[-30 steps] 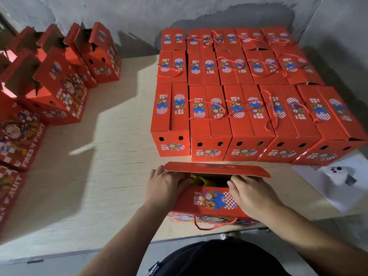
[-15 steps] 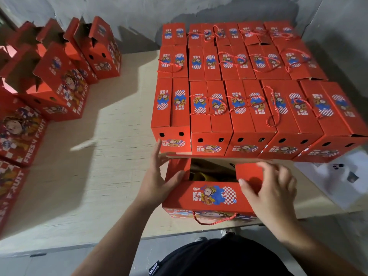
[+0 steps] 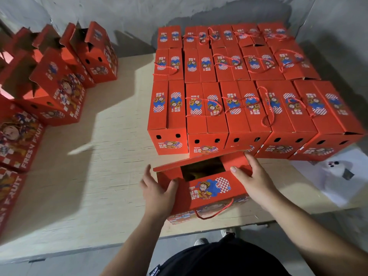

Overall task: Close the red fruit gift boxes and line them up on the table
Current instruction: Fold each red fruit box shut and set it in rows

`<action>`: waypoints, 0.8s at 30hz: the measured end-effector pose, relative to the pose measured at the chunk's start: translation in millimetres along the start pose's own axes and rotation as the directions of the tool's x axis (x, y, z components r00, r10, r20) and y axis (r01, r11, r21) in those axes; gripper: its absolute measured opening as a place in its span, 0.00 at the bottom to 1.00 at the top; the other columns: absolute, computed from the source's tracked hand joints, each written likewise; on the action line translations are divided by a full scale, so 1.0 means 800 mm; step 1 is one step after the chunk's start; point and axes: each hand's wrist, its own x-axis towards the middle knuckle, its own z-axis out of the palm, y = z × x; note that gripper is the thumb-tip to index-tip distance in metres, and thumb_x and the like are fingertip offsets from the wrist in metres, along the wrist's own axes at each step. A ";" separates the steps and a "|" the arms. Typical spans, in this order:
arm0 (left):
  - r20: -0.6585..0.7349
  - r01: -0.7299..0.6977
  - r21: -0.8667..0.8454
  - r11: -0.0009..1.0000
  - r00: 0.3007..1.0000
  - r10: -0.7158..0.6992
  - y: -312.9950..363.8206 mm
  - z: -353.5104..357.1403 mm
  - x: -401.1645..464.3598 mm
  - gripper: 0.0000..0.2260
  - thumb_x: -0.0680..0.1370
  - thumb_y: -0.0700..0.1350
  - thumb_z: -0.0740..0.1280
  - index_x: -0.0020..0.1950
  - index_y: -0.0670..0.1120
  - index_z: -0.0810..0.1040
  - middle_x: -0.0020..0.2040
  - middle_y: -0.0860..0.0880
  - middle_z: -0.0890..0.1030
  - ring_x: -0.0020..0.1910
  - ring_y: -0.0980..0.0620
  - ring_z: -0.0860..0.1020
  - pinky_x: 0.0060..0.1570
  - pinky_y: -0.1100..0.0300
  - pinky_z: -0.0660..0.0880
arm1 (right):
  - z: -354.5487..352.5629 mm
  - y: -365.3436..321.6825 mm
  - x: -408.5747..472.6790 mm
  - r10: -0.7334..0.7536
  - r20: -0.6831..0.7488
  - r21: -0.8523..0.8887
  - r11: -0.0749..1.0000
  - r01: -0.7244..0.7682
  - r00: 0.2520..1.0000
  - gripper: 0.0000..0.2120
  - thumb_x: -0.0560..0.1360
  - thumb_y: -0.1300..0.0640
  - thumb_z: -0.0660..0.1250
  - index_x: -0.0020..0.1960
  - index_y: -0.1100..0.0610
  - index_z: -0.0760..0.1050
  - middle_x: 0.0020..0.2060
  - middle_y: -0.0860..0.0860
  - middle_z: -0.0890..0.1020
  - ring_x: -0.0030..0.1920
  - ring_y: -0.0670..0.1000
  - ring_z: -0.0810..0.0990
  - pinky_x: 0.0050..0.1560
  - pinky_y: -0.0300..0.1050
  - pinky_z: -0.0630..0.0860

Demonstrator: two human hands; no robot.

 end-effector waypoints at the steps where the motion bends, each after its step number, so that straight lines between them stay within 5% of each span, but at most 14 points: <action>1: -0.019 0.084 0.004 0.996 0.996 -0.084 -0.004 0.001 -0.001 0.35 0.77 0.54 0.75 0.78 0.54 0.59 0.71 0.45 0.70 0.66 0.48 0.76 0.65 0.41 0.76 | 0.000 0.002 -0.005 0.010 -0.020 0.017 1.000 -0.009 1.000 0.34 0.78 0.38 0.68 0.79 0.45 0.61 0.65 0.39 0.74 0.62 0.44 0.76 0.60 0.48 0.77; 3: 0.067 0.126 -0.116 0.985 0.991 -0.119 -0.005 0.004 -0.013 0.24 0.77 0.56 0.74 0.70 0.57 0.69 0.64 0.50 0.80 0.56 0.54 0.83 0.55 0.50 0.83 | 0.002 0.011 -0.024 0.019 -0.068 0.036 0.999 -0.017 0.998 0.26 0.78 0.39 0.67 0.72 0.43 0.67 0.63 0.39 0.77 0.63 0.46 0.78 0.62 0.51 0.77; 5: 0.109 0.014 -0.040 0.999 0.994 -0.009 -0.005 0.008 -0.016 0.17 0.78 0.57 0.72 0.65 0.59 0.74 0.57 0.56 0.84 0.53 0.58 0.84 0.53 0.52 0.83 | 0.002 0.025 -0.047 0.033 -0.077 0.072 0.997 -0.028 0.996 0.20 0.77 0.38 0.68 0.66 0.40 0.68 0.58 0.44 0.80 0.56 0.49 0.82 0.56 0.55 0.80; 9: 0.303 -0.105 0.028 0.994 0.949 0.091 0.014 0.007 0.034 0.18 0.77 0.54 0.75 0.66 0.55 0.78 0.54 0.59 0.86 0.53 0.58 0.84 0.53 0.60 0.82 | -0.027 0.047 -0.070 0.221 -0.013 0.336 0.920 -0.204 0.975 0.16 0.70 0.44 0.69 0.55 0.47 0.72 0.49 0.54 0.84 0.45 0.56 0.85 0.47 0.55 0.78; 11: 0.389 -0.119 0.065 0.991 0.917 0.084 0.024 0.007 0.066 0.21 0.75 0.54 0.77 0.66 0.54 0.79 0.54 0.58 0.86 0.53 0.58 0.85 0.53 0.61 0.82 | -0.048 0.052 -0.065 0.340 0.049 0.431 0.841 -0.327 0.939 0.16 0.76 0.44 0.65 0.56 0.55 0.75 0.44 0.61 0.82 0.40 0.61 0.84 0.48 0.57 0.77; 13: 0.470 -0.155 0.125 0.980 0.879 0.079 0.036 0.009 0.086 0.18 0.74 0.55 0.78 0.61 0.59 0.80 0.53 0.59 0.86 0.52 0.60 0.84 0.50 0.66 0.80 | -0.066 0.049 -0.052 0.288 0.026 0.280 0.917 -0.283 0.957 0.29 0.80 0.35 0.56 0.62 0.60 0.74 0.49 0.64 0.81 0.45 0.60 0.82 0.54 0.57 0.78; 15: 0.546 -0.195 0.150 0.969 0.834 0.084 0.046 0.016 0.098 0.16 0.75 0.54 0.78 0.60 0.58 0.80 0.53 0.59 0.86 0.52 0.59 0.84 0.48 0.68 0.79 | -0.077 0.023 -0.032 0.084 0.020 0.038 0.996 -0.085 0.996 0.42 0.71 0.24 0.55 0.67 0.57 0.72 0.55 0.58 0.80 0.48 0.46 0.80 0.51 0.48 0.76; 17: 0.570 -0.219 0.176 0.960 0.818 0.082 0.052 0.023 0.103 0.17 0.75 0.54 0.77 0.62 0.56 0.79 0.53 0.58 0.86 0.52 0.58 0.85 0.50 0.65 0.80 | -0.073 -0.016 -0.023 -0.024 0.238 -0.097 0.994 0.049 0.971 0.42 0.64 0.17 0.58 0.73 0.35 0.65 0.63 0.38 0.74 0.55 0.32 0.73 0.51 0.38 0.71; 20: 0.516 -0.220 0.252 0.942 0.854 0.061 0.053 0.029 0.099 0.25 0.73 0.59 0.77 0.67 0.56 0.76 0.55 0.56 0.85 0.52 0.56 0.84 0.54 0.56 0.82 | -0.049 -0.042 -0.015 -0.051 0.446 -0.359 0.904 0.231 0.893 0.42 0.67 0.21 0.65 0.74 0.22 0.48 0.70 0.31 0.66 0.66 0.39 0.72 0.60 0.46 0.75; 24: 0.411 -0.184 0.324 0.928 0.911 0.037 0.059 0.039 0.082 0.25 0.69 0.63 0.70 0.65 0.60 0.74 0.51 0.58 0.84 0.47 0.59 0.83 0.49 0.58 0.81 | -0.019 -0.035 -0.015 -0.256 0.385 -0.579 0.681 0.449 0.886 0.39 0.76 0.29 0.60 0.74 0.22 0.35 0.64 0.43 0.64 0.61 0.52 0.73 0.49 0.51 0.78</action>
